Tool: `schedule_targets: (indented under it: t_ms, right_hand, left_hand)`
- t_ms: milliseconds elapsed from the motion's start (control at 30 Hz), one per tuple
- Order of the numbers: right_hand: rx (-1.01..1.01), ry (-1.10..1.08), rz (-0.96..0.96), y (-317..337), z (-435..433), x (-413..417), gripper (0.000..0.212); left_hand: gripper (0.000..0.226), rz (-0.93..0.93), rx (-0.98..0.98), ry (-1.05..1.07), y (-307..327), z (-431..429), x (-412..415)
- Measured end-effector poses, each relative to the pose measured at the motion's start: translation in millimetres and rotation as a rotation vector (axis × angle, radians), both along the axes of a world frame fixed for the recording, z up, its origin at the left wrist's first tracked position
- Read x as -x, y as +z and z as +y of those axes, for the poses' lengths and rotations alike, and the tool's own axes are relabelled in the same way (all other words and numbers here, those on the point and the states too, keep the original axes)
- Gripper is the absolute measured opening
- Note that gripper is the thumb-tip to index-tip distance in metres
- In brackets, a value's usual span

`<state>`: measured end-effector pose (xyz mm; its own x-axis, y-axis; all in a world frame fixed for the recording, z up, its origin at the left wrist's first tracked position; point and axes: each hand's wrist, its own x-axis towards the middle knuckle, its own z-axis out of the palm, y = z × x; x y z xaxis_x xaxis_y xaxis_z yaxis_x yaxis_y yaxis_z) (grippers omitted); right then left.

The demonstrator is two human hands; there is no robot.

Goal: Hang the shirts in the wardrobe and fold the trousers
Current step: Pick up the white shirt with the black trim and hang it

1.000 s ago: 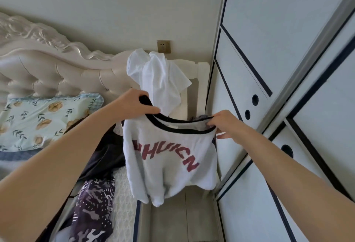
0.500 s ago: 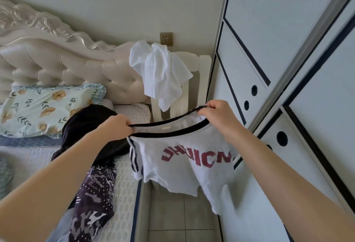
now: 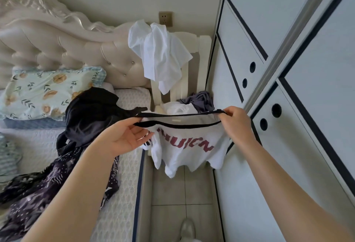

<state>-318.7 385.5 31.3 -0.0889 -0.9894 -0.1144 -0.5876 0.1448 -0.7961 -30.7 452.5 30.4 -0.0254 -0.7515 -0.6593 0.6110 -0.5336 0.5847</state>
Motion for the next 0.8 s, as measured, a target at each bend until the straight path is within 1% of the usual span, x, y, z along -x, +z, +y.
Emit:
schedule_targets:
  t_ms: [33,100,233,333,433,567,667,700,733,767,800]
  right_hand:
    - [-0.002,-0.002,0.013,-1.5,7.5,2.5,0.019]
    - [0.0,-0.009,0.012,-5.7,23.2,6.7,0.013]
    - [0.017,-0.011,-0.065,-14.8,67.2,9.7,0.02]
    - [0.002,-0.018,-0.102,-20.6,110.8,7.9,0.015]
    - [-0.06,-0.068,-0.165,-28.1,157.4,3.5,0.012]
    - [-0.153,-0.2,-0.345,-28.4,221.1,1.5,0.006]
    - [-0.167,-0.317,-0.452,-21.7,263.5,6.5,0.005]
    - [-0.16,-0.35,-0.479,-19.4,276.7,9.1,0.006]
    - [-0.151,-0.376,-0.507,-17.9,289.2,12.0,0.006]
    - [-0.14,-0.4,-0.538,-16.6,301.1,15.0,0.007]
    - [-0.128,-0.429,-0.572,-15.6,313.3,19.0,0.008]
  left_hand:
    - [0.024,0.037,0.014,-0.01,0.7,7.8,2.9]
    - [0.028,0.047,0.028,-0.04,0.7,21.7,4.6]
    - [0.031,0.011,0.057,-0.099,-4.3,54.8,-0.8]
    - [0.032,-0.049,0.069,-0.079,-13.4,83.4,-6.7]
    - [0.029,-0.052,0.066,-0.053,-24.1,114.3,-10.9]
    - [0.02,0.051,0.003,-0.007,-33.2,153.4,-6.8]
    - [0.014,0.164,-0.051,0.002,-32.2,181.4,6.8]
    - [0.028,0.224,-0.052,-0.004,-31.9,190.7,11.7]
    - [0.049,0.294,-0.045,-0.019,-33.1,199.9,16.0]
    - [0.064,0.356,-0.037,-0.033,-35.8,207.9,19.6]
    - [0.072,0.401,-0.033,-0.04,-37.6,215.8,23.9]
